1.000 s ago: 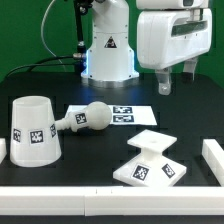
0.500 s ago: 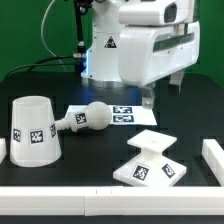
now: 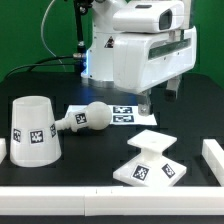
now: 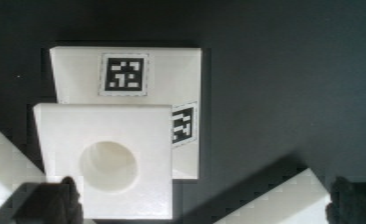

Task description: Assemble lamp

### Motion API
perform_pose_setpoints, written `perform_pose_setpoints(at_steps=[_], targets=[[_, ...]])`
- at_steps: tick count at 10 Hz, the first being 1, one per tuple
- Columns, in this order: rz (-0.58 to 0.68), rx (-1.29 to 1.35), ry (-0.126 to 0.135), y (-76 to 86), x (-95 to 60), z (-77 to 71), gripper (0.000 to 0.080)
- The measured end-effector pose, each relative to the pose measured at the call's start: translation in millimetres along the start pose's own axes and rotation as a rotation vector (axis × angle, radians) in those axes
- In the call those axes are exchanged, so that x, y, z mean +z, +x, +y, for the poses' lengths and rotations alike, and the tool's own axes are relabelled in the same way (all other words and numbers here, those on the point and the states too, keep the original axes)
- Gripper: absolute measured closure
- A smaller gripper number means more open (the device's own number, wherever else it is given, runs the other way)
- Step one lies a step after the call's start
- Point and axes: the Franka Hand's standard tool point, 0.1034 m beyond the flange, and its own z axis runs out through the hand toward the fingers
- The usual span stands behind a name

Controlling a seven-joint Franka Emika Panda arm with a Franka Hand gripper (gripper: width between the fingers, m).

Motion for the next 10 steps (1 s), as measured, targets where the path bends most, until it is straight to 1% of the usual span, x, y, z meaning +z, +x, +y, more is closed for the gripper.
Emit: perform_pose_setpoints(at_steps=[1,2,4,5,6,8,10], targets=[[-0.001,-0.004,0.000,-1.1,0.4,1.2,0.0099],[0.000,-0.017,-0.006,-4.4,1.1,8.8,0.0099],[0.002,-0.035,-0.021,-8.8,7.4,35.7,0.0099],[0.001,-0.024,-0.022,-10.0,9.4,44.6,0.0099],[0.001,-0.016,-0.019,-8.8,13.3,46.2,0.0099],[-0.007,-0.011,0.000,-9.2,25.5,42.8,0.0099],[-0.007,-0.014,0.004,-3.8,29.1,37.7,0.0099]])
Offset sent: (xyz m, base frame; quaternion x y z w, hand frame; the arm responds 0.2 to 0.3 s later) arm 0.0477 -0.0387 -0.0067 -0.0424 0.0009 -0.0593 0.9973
